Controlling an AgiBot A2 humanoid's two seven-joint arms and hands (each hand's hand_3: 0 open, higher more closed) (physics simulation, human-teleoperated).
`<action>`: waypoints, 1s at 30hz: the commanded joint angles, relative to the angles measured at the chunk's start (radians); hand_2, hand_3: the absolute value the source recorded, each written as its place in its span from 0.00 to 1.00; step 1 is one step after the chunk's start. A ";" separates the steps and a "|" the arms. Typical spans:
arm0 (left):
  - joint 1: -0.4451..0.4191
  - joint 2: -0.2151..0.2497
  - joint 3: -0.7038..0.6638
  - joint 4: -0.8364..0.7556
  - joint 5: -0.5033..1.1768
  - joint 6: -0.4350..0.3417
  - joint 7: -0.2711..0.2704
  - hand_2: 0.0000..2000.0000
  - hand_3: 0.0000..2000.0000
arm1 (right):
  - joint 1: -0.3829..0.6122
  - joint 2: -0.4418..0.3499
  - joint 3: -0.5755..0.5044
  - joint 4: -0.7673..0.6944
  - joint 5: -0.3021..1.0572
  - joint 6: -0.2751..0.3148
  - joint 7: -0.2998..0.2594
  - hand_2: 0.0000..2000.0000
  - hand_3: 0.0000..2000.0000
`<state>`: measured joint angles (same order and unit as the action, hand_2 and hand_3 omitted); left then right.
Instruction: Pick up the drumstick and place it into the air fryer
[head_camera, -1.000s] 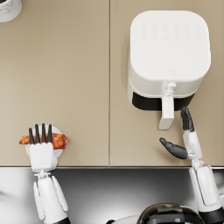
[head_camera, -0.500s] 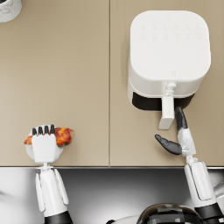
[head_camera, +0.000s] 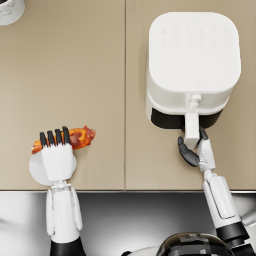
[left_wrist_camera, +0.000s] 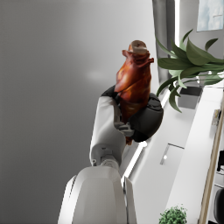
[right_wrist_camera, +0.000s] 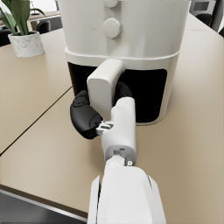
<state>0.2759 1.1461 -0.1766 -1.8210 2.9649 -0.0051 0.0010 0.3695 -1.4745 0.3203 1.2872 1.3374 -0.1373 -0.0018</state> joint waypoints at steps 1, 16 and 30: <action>0.090 -0.007 0.070 0.015 0.000 -0.004 0.001 1.00 1.00 | 0.021 -0.010 0.040 0.028 0.000 -0.005 -0.001 1.00 0.98; 0.244 0.060 0.240 0.063 -0.001 -0.031 0.003 1.00 1.00 | -0.191 0.213 0.215 0.507 0.003 0.118 -0.011 1.00 1.00; 0.377 0.178 0.457 0.079 -0.426 -0.036 0.004 1.00 1.00 | -0.266 0.384 0.403 0.803 0.003 0.164 0.001 1.00 1.00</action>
<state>0.6051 1.2974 0.2446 -1.7486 2.5163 -0.0406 0.0050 0.0931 -1.0622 0.5184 1.7541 1.3403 0.0279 -0.0016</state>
